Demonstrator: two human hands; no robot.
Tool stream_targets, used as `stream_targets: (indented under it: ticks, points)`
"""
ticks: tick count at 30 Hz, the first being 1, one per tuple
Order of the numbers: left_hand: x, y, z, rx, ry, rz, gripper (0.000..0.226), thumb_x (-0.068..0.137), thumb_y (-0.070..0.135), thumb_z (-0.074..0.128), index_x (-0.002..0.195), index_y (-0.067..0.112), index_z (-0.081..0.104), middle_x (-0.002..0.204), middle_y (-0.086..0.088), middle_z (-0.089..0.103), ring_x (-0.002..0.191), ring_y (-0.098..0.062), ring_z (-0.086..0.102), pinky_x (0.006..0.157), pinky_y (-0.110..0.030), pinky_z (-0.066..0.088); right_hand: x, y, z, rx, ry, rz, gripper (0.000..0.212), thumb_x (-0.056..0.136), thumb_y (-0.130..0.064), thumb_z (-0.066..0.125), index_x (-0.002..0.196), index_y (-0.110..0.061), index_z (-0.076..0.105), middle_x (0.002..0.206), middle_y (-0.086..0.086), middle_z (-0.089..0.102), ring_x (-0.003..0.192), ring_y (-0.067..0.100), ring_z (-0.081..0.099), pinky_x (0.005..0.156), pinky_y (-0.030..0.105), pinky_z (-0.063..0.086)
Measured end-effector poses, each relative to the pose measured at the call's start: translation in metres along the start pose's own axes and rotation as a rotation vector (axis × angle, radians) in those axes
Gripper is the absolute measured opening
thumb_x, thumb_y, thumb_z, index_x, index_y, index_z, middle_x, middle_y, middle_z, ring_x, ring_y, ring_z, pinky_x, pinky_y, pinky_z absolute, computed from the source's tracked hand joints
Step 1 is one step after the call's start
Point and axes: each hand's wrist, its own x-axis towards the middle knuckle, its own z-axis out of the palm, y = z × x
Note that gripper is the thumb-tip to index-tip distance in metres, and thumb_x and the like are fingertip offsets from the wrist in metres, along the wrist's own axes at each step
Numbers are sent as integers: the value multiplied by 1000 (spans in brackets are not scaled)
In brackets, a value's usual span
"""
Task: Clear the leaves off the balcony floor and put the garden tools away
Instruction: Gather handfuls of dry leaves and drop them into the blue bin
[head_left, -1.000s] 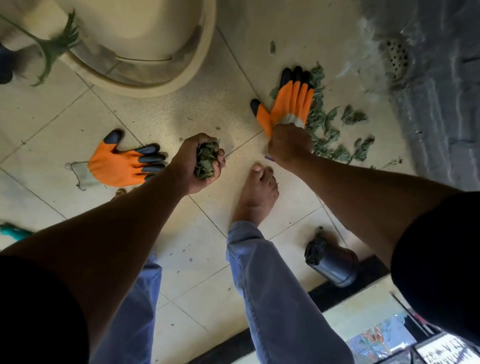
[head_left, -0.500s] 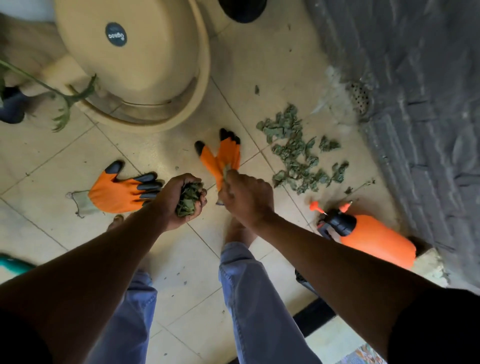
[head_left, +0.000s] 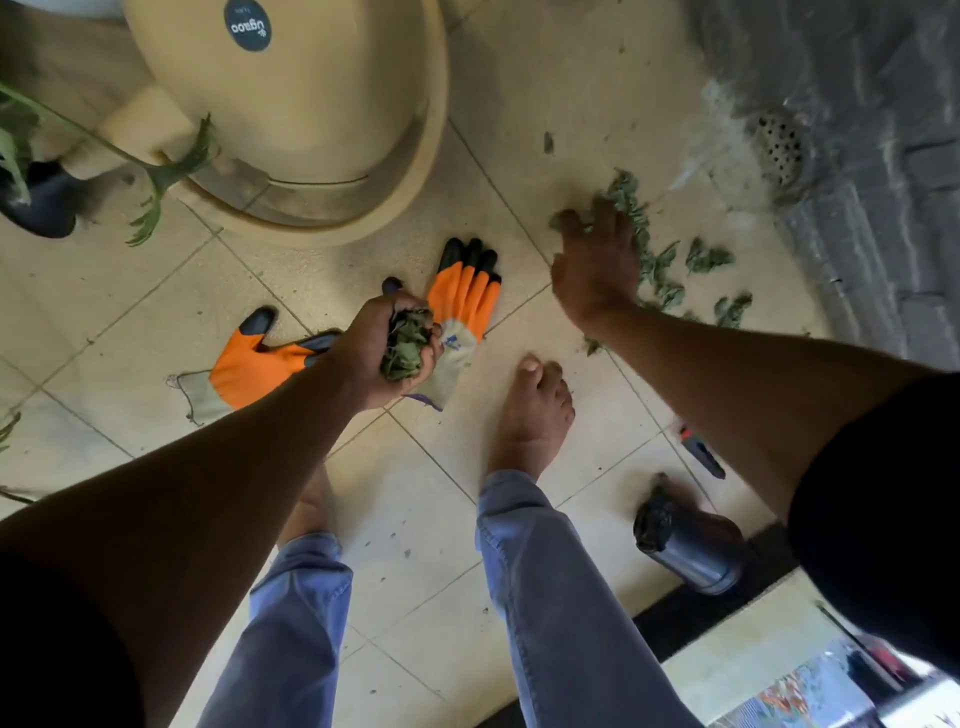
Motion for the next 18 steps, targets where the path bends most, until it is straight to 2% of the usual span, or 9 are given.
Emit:
stream_targets:
  ticks: [5,10,13,16,18]
  points:
    - [14,-4,22,-3,11,18,31,94,26,54,69,14,66,77,-3,60,65,-11,58,49,-18,49,17,20,1,5,-57,-123,51,91,-3,57,139,-17,48,143,26,39,124,46,47,87,52,54]
    - [19,-12,39,-1,3,14,15,96,26,53,92,16,64,77,-2,63,65,-11,57,49,-18,49,25,21,8,41,-83,-227,47,90,3,55,135,-9,51,137,27,42,117,48,51,83,50,55]
    - [20,-19,45,13,52,0,17,95,26,53,91,11,61,76,-5,58,66,-14,56,49,-19,49,27,23,10,115,-87,-265,34,85,6,58,117,-4,64,124,25,54,107,44,59,79,40,50]
    - [18,-24,50,0,71,22,16,96,24,53,90,12,61,77,-6,58,66,-16,56,48,-21,49,15,11,-5,384,-26,-138,19,80,8,64,92,-6,71,100,17,65,90,34,64,67,29,39]
    - [16,-26,51,-37,63,39,15,95,24,53,102,16,63,85,-5,62,68,-15,59,50,-21,50,-5,-3,-22,609,31,-119,19,76,8,67,83,-8,74,87,11,70,80,26,65,62,30,45]
